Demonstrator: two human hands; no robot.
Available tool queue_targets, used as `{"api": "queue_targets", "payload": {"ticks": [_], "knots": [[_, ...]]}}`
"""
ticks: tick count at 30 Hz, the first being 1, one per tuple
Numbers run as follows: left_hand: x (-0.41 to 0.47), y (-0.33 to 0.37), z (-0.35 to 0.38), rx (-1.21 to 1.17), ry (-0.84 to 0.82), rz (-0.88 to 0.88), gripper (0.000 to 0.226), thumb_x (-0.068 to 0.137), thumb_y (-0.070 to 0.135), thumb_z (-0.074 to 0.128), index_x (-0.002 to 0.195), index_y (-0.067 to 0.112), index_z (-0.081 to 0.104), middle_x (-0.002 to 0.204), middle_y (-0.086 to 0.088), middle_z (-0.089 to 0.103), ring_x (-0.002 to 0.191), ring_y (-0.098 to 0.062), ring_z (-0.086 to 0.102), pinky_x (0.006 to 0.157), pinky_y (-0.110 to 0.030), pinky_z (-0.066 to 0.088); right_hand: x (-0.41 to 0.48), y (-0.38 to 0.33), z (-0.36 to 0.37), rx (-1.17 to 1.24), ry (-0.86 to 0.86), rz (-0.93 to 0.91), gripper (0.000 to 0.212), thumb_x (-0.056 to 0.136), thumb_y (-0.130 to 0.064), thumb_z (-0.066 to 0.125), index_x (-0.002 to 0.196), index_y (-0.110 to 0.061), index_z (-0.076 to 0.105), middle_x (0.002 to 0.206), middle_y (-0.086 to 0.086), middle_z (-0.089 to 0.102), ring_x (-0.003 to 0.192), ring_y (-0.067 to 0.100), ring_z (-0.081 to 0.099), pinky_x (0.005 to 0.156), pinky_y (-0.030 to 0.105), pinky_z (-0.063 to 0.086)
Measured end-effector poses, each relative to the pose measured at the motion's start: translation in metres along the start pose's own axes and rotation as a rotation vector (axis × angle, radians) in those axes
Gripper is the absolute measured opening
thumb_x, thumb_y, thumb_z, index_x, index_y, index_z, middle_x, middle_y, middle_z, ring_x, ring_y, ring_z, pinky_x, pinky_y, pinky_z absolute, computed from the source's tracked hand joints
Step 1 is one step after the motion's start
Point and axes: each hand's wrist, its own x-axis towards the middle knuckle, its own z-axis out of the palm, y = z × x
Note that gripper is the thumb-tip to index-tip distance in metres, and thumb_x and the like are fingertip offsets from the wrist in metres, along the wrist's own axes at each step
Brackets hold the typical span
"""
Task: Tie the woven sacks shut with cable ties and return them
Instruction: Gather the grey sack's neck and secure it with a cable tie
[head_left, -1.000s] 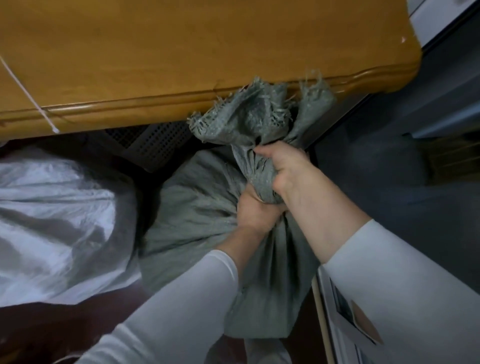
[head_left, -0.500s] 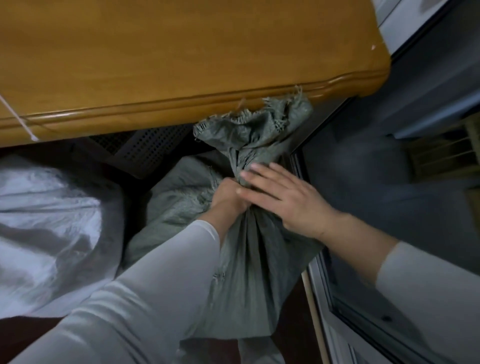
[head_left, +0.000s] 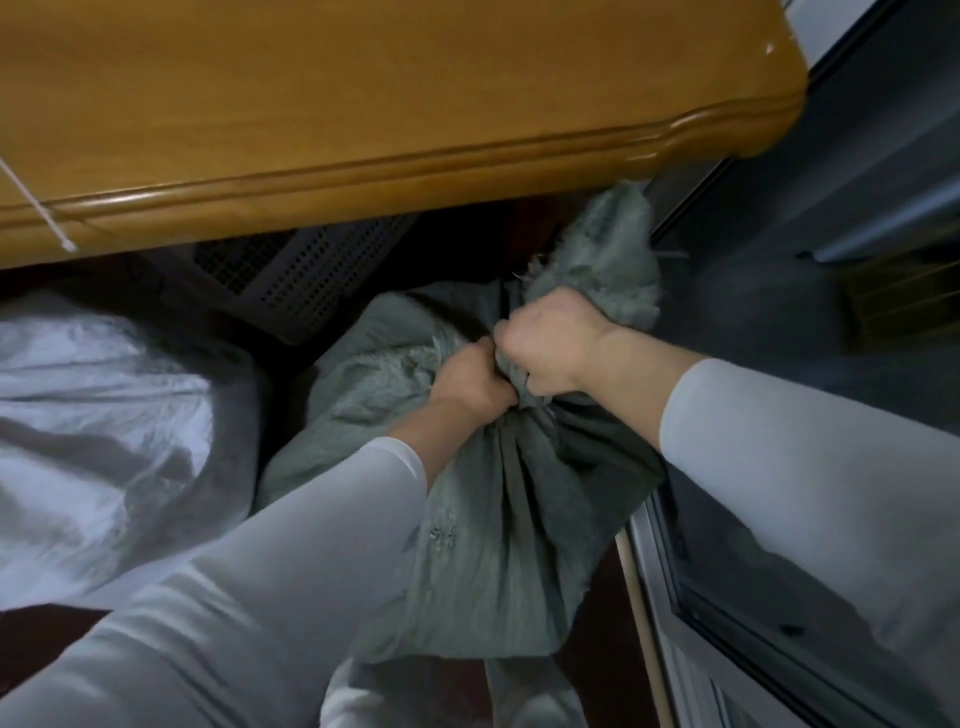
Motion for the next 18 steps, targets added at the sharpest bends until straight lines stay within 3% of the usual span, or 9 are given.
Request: {"api": "queue_targets", "payload": {"ticks": [1,3,5,7,9,11,14,16,18], "knots": [[-0.003,-0.003,0.001,0.013,0.070,0.051,0.052,0.074,0.025,0.071,0.120,0.010,0.052,0.120,-0.016,0.058,0.116,-0.032,0.053,0.098,-0.037,0.043,-0.003,-0.001,-0.004,0.038,-0.013,0.074,0.006,0.079,-0.020,0.054,0.080,-0.014,0.052,0.082,0.001,0.054,0.081,0.023,0.057,0.063,0.030,0.040],[-0.016,-0.007,0.004,0.103,0.178,0.110,0.085,0.065,0.035,0.076,0.138,0.020,0.035,0.142,-0.012,0.038,0.136,-0.030,0.029,0.115,-0.038,0.020,-0.008,0.001,-0.008,0.151,-0.085,0.222,0.021,0.081,-0.021,0.051,0.065,-0.012,0.041,0.071,-0.002,0.044,0.066,0.017,0.047,0.063,0.029,0.038],[-0.030,-0.012,0.010,0.190,0.062,0.104,0.123,0.058,0.047,0.079,0.149,0.023,0.000,0.158,-0.008,-0.003,0.145,-0.024,-0.009,0.117,-0.039,-0.006,-0.012,0.004,-0.010,0.253,-0.158,0.303,0.023,0.080,-0.021,0.050,0.061,-0.015,0.039,0.066,-0.002,0.043,0.056,0.015,0.040,0.061,0.028,0.039],[-0.041,-0.014,0.015,0.179,-0.066,0.049,0.148,0.047,0.059,0.081,0.144,0.020,-0.024,0.154,-0.006,-0.025,0.142,-0.021,-0.023,0.118,-0.041,-0.007,-0.014,0.003,-0.015,0.316,-0.196,0.327,0.020,0.079,-0.021,0.049,0.061,-0.018,0.041,0.066,-0.002,0.045,0.056,0.015,0.039,0.061,0.028,0.040],[-0.047,-0.011,0.020,0.112,-0.031,-0.038,0.155,0.040,0.069,0.079,0.143,0.021,-0.027,0.155,-0.003,-0.023,0.144,-0.019,-0.016,0.117,-0.043,-0.001,-0.016,-0.004,-0.023,0.352,-0.186,0.304,0.017,0.077,-0.021,0.049,0.061,-0.019,0.044,0.067,-0.002,0.047,0.058,0.016,0.043,0.062,0.028,0.042],[-0.053,-0.009,0.023,0.037,0.148,-0.078,0.143,0.045,0.070,0.076,0.148,0.018,-0.009,0.157,-0.005,0.006,0.145,-0.022,0.009,0.116,-0.042,0.011,-0.018,-0.010,-0.031,0.365,-0.161,0.255,0.013,0.075,-0.022,0.049,0.062,-0.019,0.047,0.068,-0.002,0.050,0.062,0.019,0.048,0.061,0.027,0.043],[-0.060,-0.011,0.011,-0.134,0.348,-0.009,0.088,0.066,0.041,0.077,0.139,0.012,0.038,0.130,-0.014,0.056,0.120,-0.029,0.051,0.097,-0.035,0.040,-0.021,-0.018,-0.050,0.364,-0.124,0.158,0.011,0.073,-0.021,0.050,0.063,-0.018,0.051,0.066,-0.002,0.052,0.060,0.018,0.049,0.051,0.024,0.037],[-0.067,-0.015,-0.005,-0.184,0.372,-0.004,0.056,0.070,0.032,0.072,0.118,0.008,0.058,0.109,-0.018,0.067,0.103,-0.035,0.061,0.080,-0.036,0.046,-0.022,-0.021,-0.061,0.395,-0.102,0.110,0.010,0.072,-0.020,0.050,0.062,-0.019,0.052,0.064,-0.003,0.052,0.059,0.017,0.049,0.048,0.024,0.035],[-0.069,-0.021,-0.017,-0.185,0.402,-0.031,0.048,0.069,0.033,0.069,0.108,0.006,0.062,0.103,-0.020,0.068,0.098,-0.037,0.062,0.077,-0.039,0.049,-0.018,-0.028,-0.063,0.426,-0.067,0.082,0.012,0.071,-0.019,0.050,0.060,-0.020,0.049,0.063,-0.004,0.051,0.060,0.017,0.049,0.049,0.024,0.033]]}}
